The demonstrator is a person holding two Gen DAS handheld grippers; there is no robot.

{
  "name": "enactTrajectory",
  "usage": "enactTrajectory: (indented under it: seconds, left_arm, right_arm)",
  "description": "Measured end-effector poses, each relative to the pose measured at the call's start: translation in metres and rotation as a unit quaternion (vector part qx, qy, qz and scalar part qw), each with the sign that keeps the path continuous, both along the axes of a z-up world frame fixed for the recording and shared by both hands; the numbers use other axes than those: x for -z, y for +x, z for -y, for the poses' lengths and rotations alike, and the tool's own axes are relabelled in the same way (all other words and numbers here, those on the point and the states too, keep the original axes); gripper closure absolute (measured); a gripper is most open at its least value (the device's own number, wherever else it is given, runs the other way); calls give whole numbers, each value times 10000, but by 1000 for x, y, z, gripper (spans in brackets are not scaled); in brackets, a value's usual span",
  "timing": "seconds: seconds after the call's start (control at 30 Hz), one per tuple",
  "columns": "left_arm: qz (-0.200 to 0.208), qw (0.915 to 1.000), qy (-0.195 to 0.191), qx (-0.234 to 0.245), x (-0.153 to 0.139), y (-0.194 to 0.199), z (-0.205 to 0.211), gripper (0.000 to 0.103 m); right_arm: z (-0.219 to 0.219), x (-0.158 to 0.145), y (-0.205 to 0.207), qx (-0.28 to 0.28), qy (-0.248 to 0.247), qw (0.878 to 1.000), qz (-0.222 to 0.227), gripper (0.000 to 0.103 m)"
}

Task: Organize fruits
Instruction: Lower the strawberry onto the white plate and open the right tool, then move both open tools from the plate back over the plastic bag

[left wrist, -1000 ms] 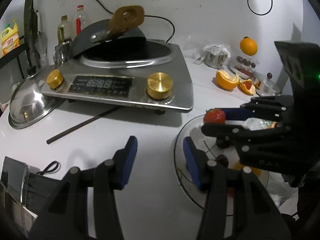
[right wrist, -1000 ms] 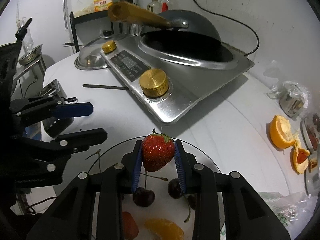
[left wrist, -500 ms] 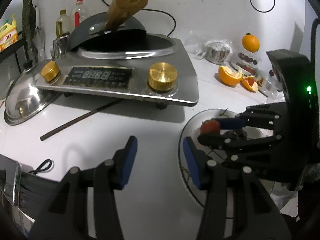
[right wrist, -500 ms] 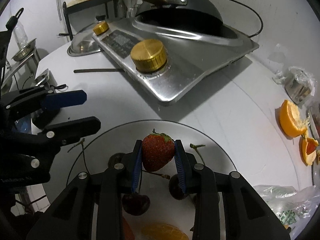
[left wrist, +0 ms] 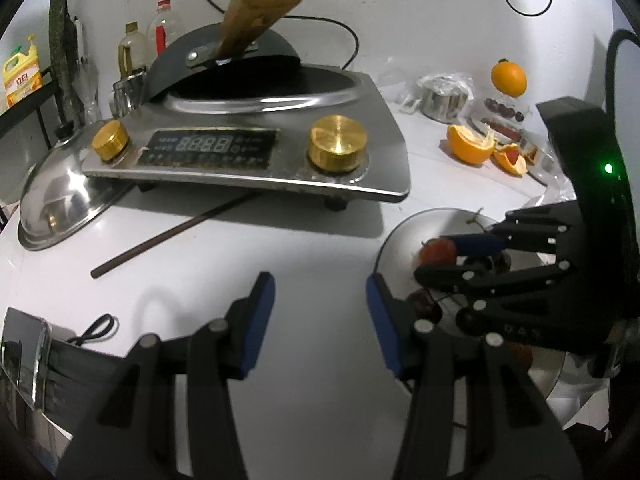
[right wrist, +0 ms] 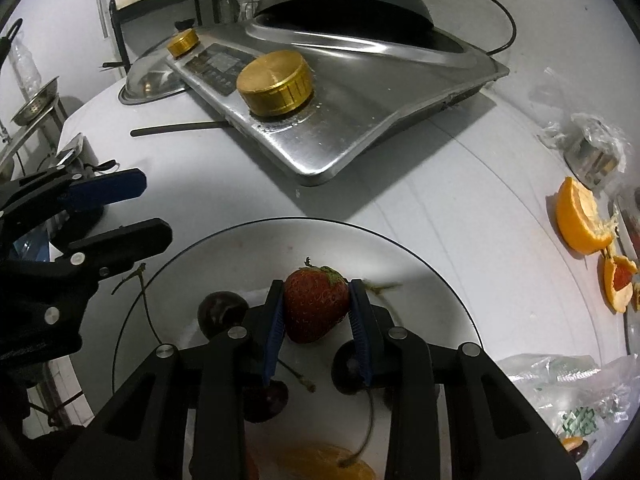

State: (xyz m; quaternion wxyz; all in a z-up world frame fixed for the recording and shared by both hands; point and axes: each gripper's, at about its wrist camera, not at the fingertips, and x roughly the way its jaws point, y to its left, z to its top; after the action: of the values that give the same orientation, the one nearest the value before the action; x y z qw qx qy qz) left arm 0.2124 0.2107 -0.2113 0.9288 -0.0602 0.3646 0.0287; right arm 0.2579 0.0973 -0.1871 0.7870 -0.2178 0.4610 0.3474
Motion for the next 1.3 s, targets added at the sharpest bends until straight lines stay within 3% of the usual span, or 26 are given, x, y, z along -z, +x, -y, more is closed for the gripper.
enactTrajectory:
  seconds: [0.07,0.2,1.3]
  left_arm:
    - [20,10000,28,-8,-1,-1,0,53]
    - [75,10000,45,-46,-4,-5,1,39]
    - [553,9984,124,62,-49,-49,46,39]
  right_arm:
    - [1,0,1,12,-9,10000,-7,65]
    - [3,-3,1,45,9,10000,16,57]
    - [56,-76,-55,237,424,9963,710,53]
